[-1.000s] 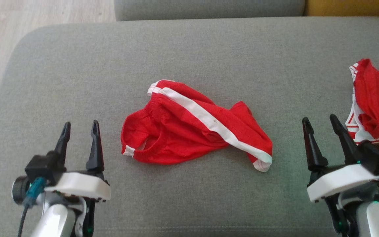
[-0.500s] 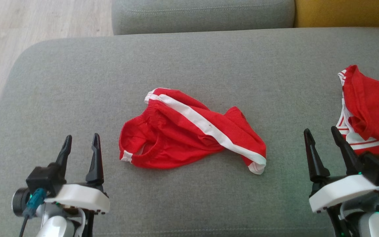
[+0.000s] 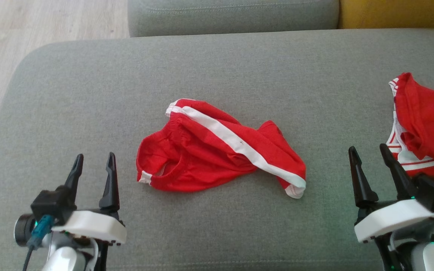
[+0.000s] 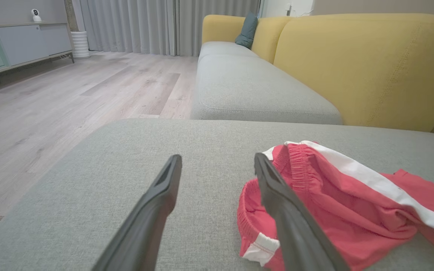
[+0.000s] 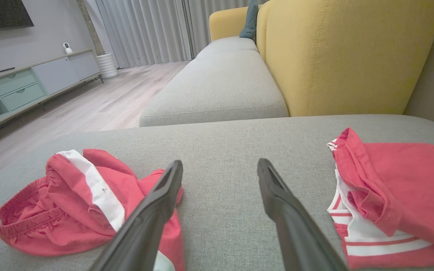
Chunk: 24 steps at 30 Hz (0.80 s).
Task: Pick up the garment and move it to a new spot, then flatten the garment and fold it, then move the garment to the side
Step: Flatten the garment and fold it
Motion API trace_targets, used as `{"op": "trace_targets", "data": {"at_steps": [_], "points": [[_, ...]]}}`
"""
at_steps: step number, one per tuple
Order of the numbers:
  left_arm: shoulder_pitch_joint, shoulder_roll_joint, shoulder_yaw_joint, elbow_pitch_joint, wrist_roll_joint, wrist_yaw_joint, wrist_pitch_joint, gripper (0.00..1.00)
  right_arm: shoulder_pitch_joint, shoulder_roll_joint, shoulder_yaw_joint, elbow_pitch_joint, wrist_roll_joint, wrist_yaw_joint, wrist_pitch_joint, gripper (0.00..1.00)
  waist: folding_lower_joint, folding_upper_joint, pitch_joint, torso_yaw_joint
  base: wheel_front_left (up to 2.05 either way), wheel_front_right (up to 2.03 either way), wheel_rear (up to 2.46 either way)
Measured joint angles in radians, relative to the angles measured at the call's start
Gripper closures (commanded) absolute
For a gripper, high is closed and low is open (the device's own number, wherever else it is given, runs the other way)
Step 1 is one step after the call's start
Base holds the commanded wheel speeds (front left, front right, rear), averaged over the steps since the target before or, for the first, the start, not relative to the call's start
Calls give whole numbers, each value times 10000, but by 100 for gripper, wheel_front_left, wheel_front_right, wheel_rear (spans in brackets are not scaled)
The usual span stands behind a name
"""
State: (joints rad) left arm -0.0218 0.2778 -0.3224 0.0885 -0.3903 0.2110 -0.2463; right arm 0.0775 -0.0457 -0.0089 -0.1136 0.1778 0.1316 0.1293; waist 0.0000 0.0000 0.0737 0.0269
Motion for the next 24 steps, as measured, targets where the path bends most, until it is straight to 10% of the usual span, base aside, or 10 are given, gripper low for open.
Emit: {"op": "trace_targets", "data": {"at_steps": [24], "points": [[-5118, -744, -1814, 2878, -585, -2125, 3764, 0, -686, 2, 94, 19, 73, 0, -109, 0, 0, 0, 1597, -625, 0, 0, 0]]}}
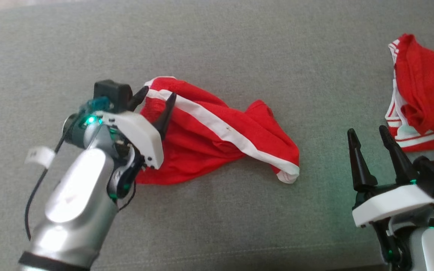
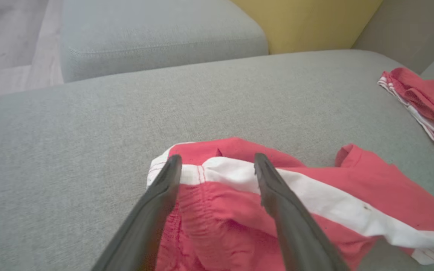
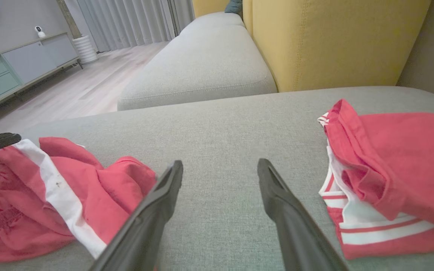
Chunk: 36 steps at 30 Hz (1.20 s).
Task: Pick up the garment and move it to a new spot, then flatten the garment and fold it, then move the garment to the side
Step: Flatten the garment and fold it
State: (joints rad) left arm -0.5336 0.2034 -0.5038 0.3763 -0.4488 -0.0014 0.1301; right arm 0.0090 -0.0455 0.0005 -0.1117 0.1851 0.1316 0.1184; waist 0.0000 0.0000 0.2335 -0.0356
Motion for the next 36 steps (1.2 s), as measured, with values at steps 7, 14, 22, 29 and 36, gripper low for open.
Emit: {"op": "trace_targets", "data": {"at_steps": [7, 14, 22, 29, 36], "points": [[-611, -134, -65, 1057, -130, -199, 688, 0, -20, 0, -10, 117, 0, 0, -56, 0, 0, 0, 196, -114, 0, 0, 0], [-709, -142, -366, 1561, -290, -372, 1513, 49, -143, 0, -13, 178, 17, 0, -58, 0, 0, 0, 224, -82, 0, 0, 0], [-856, -81, -679, 1781, -284, -428, 2217, 100, -218, 0, -15, 268, 69, 0, -58, 0, 0, 0, 247, -89, 0, 0, 0], [-875, 2, -633, 1289, -75, -54, 1139, 100, -216, 0, -33, 316, 84, 0, -98, 0, 0, 0, 186, -68, 0, 0, 0], [-468, -136, -198, 188, -203, 477, -146, 100, -34, 0, 105, 399, -123, 0, 56, 0, 0, 0, 82, 58, 0, 0, 0]]}}
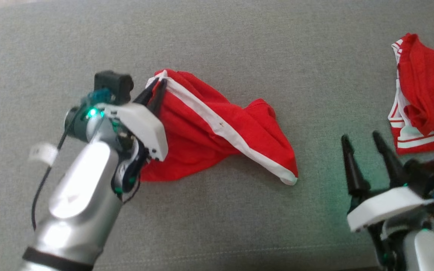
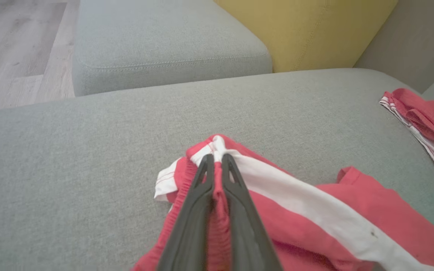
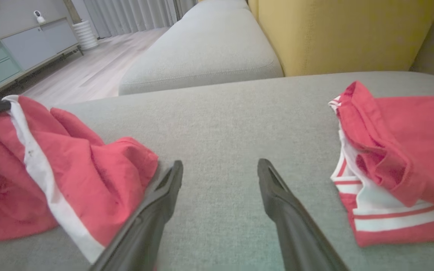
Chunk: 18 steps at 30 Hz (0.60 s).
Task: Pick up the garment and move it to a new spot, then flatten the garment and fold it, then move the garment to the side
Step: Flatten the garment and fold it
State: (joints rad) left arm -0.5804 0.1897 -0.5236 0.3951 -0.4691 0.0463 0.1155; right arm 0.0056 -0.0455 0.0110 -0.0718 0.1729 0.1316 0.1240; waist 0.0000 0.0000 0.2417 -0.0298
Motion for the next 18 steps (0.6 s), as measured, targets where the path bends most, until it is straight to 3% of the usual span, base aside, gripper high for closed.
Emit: {"op": "trace_targets", "data": {"at_steps": [10, 18], "points": [[1496, 127, 190, -1218, -88, 516, -437, 100, 1569, 0, 1208, -286, 77, 0, 598, 0, 0, 0, 59, 78, 0, 0, 0], [1692, 259, 182, -1680, -188, 683, -378, 100, 1603, 4, 1847, -130, -148, 0, 792, 0, 0, 0, 201, 242, 0, 0, 0]]}}
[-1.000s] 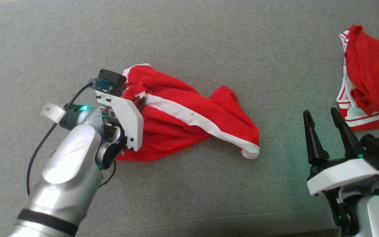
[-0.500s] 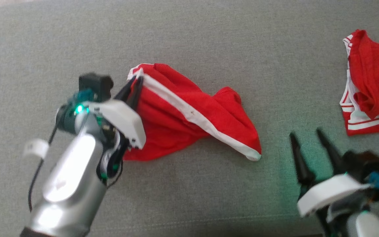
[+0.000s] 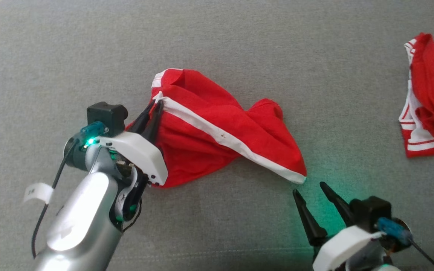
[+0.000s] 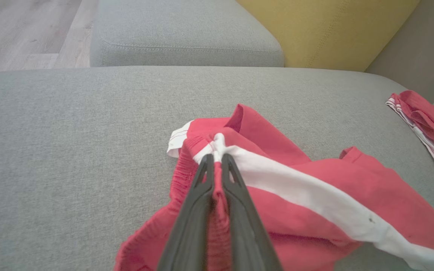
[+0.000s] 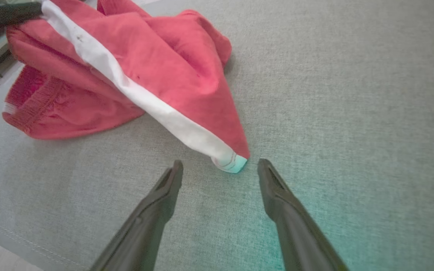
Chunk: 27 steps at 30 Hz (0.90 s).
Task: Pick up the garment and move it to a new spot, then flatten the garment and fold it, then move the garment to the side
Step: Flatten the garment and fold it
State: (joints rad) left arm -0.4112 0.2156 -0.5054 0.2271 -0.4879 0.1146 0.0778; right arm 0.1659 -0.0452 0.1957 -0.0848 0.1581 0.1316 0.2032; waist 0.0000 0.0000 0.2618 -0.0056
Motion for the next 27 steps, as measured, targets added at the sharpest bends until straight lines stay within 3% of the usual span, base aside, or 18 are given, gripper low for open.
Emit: {"op": "trace_targets", "data": {"at_steps": [8, 9, 10, 11, 20, 27], "points": [[-1, -27, -6, -88, -25, 12, -184, 100, -1038, -6, 56, 1383, -376, 0, -38, 0, 0, 0, 101, 261, 0, 0, 0], [-2, -27, -4, -107, -65, 12, -242, 100, -1149, -6, -2, 1567, -376, 0, -107, 30, 0, 0, 105, 290, 0, 0, 0], [-2, -31, -2, -119, -82, 12, -290, 100, -1232, -6, -82, 1716, -374, 0, -161, 70, 0, 0, 103, 317, 0, 0, 0], [-1, -31, 8, -128, -82, 12, -387, 100, -1299, -8, -148, 1827, -364, 0, -253, 100, 0, 0, 102, 338, 0, 0, 0], [0, 77, 69, -654, -107, -4, -830, 100, -1928, -63, -711, 1039, -245, 0, -907, 100, 0, 0, -141, 273, 0, 0, 0], [-301, 596, 171, -1703, 155, -96, -869, 100, -3492, -1039, -1289, -886, -276, 0, -504, 100, 0, 0, -525, 124, 0, 0, 0]]}}
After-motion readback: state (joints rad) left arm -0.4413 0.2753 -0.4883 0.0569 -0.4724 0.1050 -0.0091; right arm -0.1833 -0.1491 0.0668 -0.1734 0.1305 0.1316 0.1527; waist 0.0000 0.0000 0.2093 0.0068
